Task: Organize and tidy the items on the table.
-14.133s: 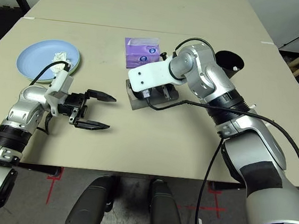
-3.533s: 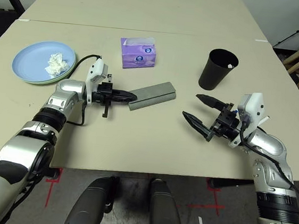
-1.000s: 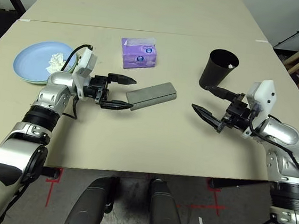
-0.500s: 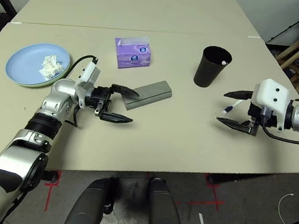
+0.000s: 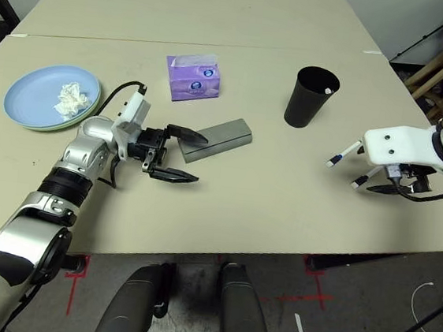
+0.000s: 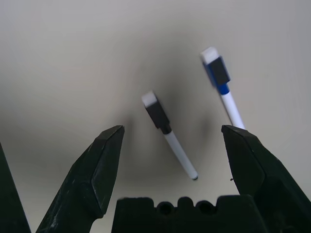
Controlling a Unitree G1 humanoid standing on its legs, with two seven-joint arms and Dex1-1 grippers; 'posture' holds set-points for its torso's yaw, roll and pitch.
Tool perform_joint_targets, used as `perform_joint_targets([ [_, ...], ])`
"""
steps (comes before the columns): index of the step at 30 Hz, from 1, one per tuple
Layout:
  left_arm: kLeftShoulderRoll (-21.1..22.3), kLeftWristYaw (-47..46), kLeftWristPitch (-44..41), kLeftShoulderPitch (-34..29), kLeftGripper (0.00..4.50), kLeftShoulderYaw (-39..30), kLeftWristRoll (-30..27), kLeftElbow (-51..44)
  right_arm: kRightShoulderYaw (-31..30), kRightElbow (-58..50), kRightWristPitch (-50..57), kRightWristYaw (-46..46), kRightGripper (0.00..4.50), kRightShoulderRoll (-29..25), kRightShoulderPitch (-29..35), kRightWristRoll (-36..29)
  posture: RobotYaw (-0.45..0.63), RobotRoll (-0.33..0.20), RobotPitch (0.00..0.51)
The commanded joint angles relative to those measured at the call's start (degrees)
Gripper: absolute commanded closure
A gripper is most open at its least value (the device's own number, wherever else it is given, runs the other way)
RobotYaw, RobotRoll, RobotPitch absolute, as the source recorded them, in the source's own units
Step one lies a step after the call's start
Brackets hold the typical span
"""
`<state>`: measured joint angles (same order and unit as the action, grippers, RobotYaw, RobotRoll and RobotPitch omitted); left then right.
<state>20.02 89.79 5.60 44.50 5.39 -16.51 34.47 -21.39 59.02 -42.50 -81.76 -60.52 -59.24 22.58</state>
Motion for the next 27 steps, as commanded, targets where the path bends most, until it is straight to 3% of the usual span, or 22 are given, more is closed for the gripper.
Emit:
perform_joint_targets([
  [1, 0.9, -0.4, -0.9, -0.4, 0.07, -0.2, -0.7, -1.6, -2.6, 3.5, -4.4, 2.6, 0.00, 1.0, -1.8, 3.9, 0.01, 0.000, 0.209],
  [14, 2.2, -1.9, -3.2, -1.3, 0.07, -0.8, -1.1, -4.3, -9.5, 10.0, -14.5, 9.8, 0.00, 2.7, -7.9, 13.7, 0.04, 0.000, 0.226],
  [27, 2.1, -2.9, -3.8, -1.5, 0.07, -0.7, -1.1, -4.8, -10.3, 12.5, -17.7, 11.2, 0.00, 2.3, -7.9, 14.8, 0.04, 0.000, 0.228],
])
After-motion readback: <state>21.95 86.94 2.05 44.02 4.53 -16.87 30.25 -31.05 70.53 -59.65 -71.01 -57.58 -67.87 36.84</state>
